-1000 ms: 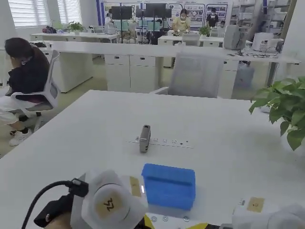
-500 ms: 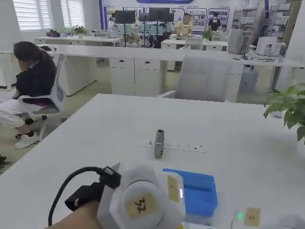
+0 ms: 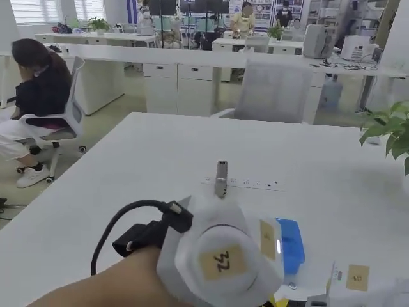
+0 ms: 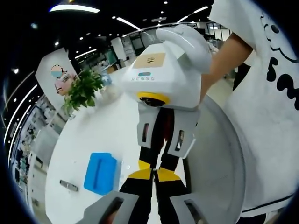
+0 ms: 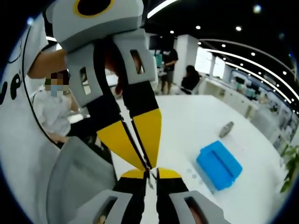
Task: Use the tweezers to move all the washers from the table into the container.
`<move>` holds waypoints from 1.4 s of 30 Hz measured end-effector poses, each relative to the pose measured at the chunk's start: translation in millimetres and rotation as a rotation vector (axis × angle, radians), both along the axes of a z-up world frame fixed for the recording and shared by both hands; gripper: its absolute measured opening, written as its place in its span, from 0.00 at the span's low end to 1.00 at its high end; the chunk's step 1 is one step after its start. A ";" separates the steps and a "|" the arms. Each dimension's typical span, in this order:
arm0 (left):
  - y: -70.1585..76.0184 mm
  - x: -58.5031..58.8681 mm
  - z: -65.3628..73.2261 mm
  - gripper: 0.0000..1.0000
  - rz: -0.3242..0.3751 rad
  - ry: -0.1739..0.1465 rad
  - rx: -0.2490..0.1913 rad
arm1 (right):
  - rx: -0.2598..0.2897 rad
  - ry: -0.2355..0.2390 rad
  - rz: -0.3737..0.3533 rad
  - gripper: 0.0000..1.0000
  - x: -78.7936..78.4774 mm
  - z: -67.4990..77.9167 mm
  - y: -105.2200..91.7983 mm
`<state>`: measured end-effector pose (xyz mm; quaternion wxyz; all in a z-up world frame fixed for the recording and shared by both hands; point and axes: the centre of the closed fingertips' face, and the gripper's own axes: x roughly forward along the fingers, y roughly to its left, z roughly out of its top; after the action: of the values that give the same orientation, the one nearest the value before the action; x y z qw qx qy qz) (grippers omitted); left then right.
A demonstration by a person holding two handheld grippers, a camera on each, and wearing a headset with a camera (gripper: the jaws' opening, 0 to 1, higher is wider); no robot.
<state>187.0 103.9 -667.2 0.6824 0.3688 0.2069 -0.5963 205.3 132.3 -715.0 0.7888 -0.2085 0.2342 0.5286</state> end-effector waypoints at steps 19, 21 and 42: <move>0.8 19.9 16.2 0.31 0.497 -0.086 -0.285 | 0.086 0.008 0.041 0.02 20.7 8.2 -14.8; 7.7 22.5 15.0 0.35 0.581 -0.095 -0.350 | 0.110 0.018 0.025 0.02 28.6 8.3 -17.0; 94.8 35.7 -38.1 0.79 1.206 -0.080 -0.545 | 0.285 0.007 -0.109 0.02 126.7 3.4 5.4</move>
<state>222.8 198.8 -705.2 0.9727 0.0244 0.1933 -0.1265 332.0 137.6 -711.7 0.8371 -0.0798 0.1705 0.5137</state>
